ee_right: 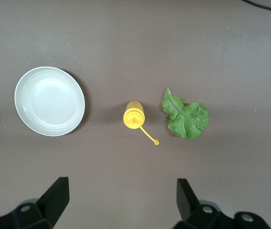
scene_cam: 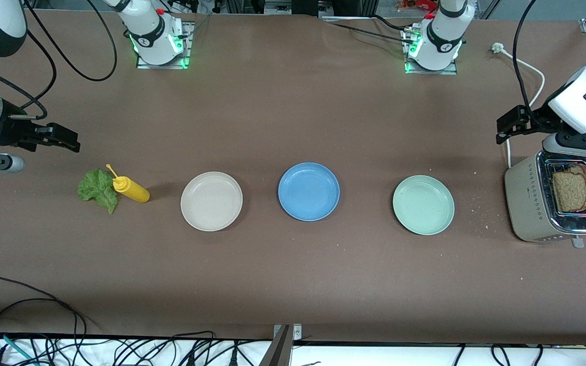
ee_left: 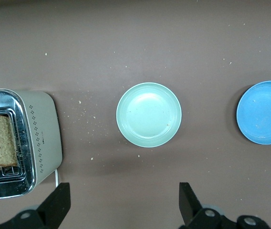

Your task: Make sandwich in blue plate with both arms

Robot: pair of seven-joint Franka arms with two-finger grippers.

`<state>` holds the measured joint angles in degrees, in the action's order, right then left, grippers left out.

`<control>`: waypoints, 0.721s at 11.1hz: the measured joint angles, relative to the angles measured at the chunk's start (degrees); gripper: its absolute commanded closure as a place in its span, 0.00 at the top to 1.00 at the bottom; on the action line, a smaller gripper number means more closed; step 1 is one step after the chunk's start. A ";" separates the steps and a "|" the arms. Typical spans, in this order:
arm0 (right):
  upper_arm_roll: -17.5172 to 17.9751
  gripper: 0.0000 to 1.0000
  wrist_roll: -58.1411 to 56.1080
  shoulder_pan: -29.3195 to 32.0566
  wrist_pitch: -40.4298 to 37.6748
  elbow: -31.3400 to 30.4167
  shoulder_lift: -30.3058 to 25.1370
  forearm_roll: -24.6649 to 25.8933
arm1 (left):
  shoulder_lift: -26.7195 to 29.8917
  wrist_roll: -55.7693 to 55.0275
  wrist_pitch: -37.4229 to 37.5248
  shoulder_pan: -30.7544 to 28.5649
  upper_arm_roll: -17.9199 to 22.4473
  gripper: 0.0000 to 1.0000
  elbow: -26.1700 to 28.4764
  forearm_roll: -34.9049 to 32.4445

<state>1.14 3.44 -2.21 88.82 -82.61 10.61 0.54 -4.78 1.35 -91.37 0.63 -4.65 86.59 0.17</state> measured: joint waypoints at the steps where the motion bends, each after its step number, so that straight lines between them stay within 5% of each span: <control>1: -0.30 1.00 0.00 -0.27 0.00 0.00 0.00 0.00 | 0.00 0.00 0.11 0.00 0.00 1.00 0.00 0.00; 8: -0.45 1.00 0.01 -0.35 -0.05 0.00 0.12 -0.01 | 0.00 0.00 0.70 -0.09 0.00 1.00 0.00 0.00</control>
<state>0.69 3.45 -2.56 88.77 -82.62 10.74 0.53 -4.78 1.35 -90.67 0.54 -4.65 86.59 0.16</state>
